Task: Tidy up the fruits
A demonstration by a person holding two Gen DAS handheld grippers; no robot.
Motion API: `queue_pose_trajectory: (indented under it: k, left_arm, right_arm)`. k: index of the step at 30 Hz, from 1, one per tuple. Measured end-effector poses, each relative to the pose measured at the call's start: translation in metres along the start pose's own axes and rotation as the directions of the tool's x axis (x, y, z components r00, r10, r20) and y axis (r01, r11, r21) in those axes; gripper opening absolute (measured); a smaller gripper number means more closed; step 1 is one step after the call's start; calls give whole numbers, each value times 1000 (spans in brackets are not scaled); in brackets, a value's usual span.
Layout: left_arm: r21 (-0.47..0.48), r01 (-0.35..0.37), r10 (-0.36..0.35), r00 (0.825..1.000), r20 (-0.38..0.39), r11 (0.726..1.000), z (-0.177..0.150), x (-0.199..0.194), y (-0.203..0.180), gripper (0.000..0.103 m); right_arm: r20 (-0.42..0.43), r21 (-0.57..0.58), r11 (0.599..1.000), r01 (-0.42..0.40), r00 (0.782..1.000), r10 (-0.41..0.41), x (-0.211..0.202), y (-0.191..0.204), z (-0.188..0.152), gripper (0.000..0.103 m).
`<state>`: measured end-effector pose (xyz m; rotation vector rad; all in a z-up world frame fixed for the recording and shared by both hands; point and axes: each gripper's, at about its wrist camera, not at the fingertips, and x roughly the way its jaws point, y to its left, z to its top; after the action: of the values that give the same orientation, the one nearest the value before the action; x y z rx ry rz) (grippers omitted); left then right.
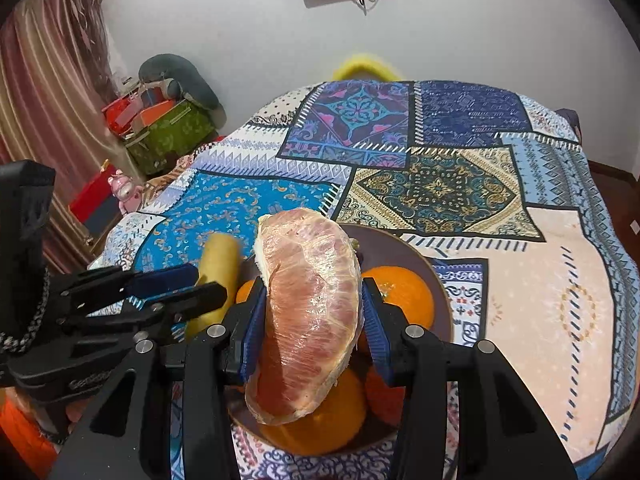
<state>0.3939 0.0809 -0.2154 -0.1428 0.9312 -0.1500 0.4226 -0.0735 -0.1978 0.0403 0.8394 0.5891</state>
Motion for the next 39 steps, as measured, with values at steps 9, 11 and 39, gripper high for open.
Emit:
queue_pose_trajectory:
  k: [9,11,39]
  left_arm:
    - [16,24,-25,1000,8,1000,-4,0,0,36]
    - [24,25,-25,1000,9,999,-4,0,0,36]
    - [-81,-107,109,994,23,991,-60,-56,94,36]
  right_arm:
    - [-44,-20,1000,23,999,-24,24,3,4,42]
    - [-50,-29,999,27,998,-29,26,4,4,42]
    - [-55,-229,972,-59,997,47,-3,83,7,44]
